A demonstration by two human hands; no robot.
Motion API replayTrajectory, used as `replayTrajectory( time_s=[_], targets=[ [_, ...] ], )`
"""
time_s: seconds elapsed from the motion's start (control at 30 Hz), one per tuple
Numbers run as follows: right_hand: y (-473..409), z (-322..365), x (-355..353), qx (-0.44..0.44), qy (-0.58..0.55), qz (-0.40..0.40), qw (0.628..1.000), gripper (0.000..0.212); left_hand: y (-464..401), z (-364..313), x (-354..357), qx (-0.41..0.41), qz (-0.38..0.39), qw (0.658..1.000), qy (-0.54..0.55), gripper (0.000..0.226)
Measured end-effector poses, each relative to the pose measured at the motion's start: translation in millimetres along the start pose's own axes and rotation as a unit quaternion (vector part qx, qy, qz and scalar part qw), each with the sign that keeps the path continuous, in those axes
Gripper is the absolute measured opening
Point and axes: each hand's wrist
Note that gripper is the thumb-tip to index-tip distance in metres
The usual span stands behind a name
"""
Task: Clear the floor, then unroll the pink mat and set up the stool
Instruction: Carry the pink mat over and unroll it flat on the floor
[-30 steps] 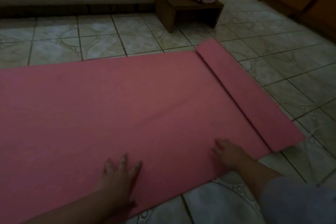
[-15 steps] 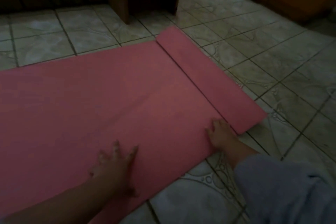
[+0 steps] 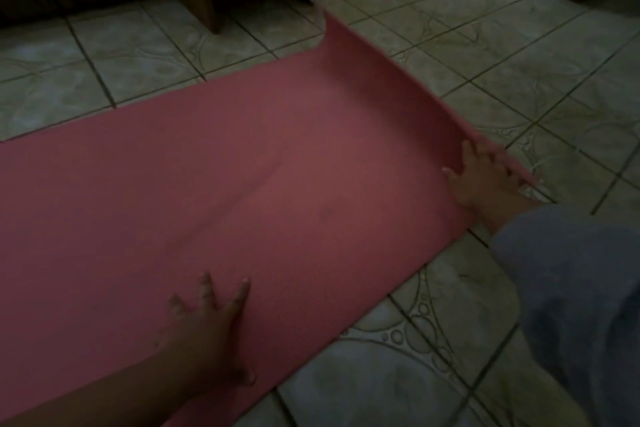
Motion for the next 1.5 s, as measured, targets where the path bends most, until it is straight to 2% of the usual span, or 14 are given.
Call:
replayTrajectory(
  time_s=[0.1,0.27,0.4,0.5,0.57,0.67,0.73,0.83,0.9,0.97,1.07,1.5],
  targets=[
    [27.6,38.8,2.6,-0.076,0.007,-0.047,0.996,0.070,1.8,-1.1,-1.3,0.001,-0.004,1.000,0.008,0.131],
    [106.9,133.0,9.2,-0.154,-0.038,-0.001,0.987,0.069,4.6,-3.2,-5.2,-0.001,0.025,0.999,0.019,0.128],
    [196.3,194.9,-1.5,-0.225,-0.094,0.054,0.968,0.067,12.2,-4.8,-18.5,0.036,0.056,0.998,0.003,0.124],
    [252.1,223.6,-12.5,-0.241,-0.159,0.083,0.954,0.066,30.4,21.8,-46.2,0.124,0.061,0.990,-0.024,0.100],
    [279.8,229.7,-10.3,-0.249,-0.175,0.088,0.948,0.066,54.0,58.0,-55.4,0.135,0.027,0.990,0.013,0.085],
    [310.4,230.2,7.5,-0.311,-0.140,0.101,0.934,0.066,99.1,121.8,-30.5,0.066,-0.027,0.996,0.056,0.086],
    [324.0,226.1,28.1,-0.341,-0.075,0.132,0.928,0.067,130.5,153.7,6.2,-0.030,-0.057,0.995,0.073,0.095],
    [327.2,206.5,56.3,-0.312,0.019,0.163,0.936,0.078,164.0,176.4,61.1,-0.176,-0.079,0.973,0.130,0.110],
    [321.2,192.1,67.0,-0.263,0.067,0.189,0.944,0.092,176.7,186.2,87.4,-0.232,-0.097,0.953,0.172,0.117],
    [317.8,182.0,70.9,-0.237,0.100,0.213,0.942,0.101,185.0,194.0,105.1,-0.252,-0.108,0.944,0.184,0.121],
    [317.4,177.8,77.3,-0.244,0.104,0.226,0.937,0.107,183.4,199.1,118.7,-0.255,-0.123,0.941,0.187,0.122],
    [286.0,218.7,72.3,-0.253,0.092,0.223,0.937,0.106,150.0,213.2,102.1,-0.260,-0.130,0.935,0.205,0.118]
  ],
)
Point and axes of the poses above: each hand's wrist, its own y-axis away from the middle knuckle, its own x-axis out of the palm, z = x × y, and after that the axes turned 14 degrees about x, right-handed
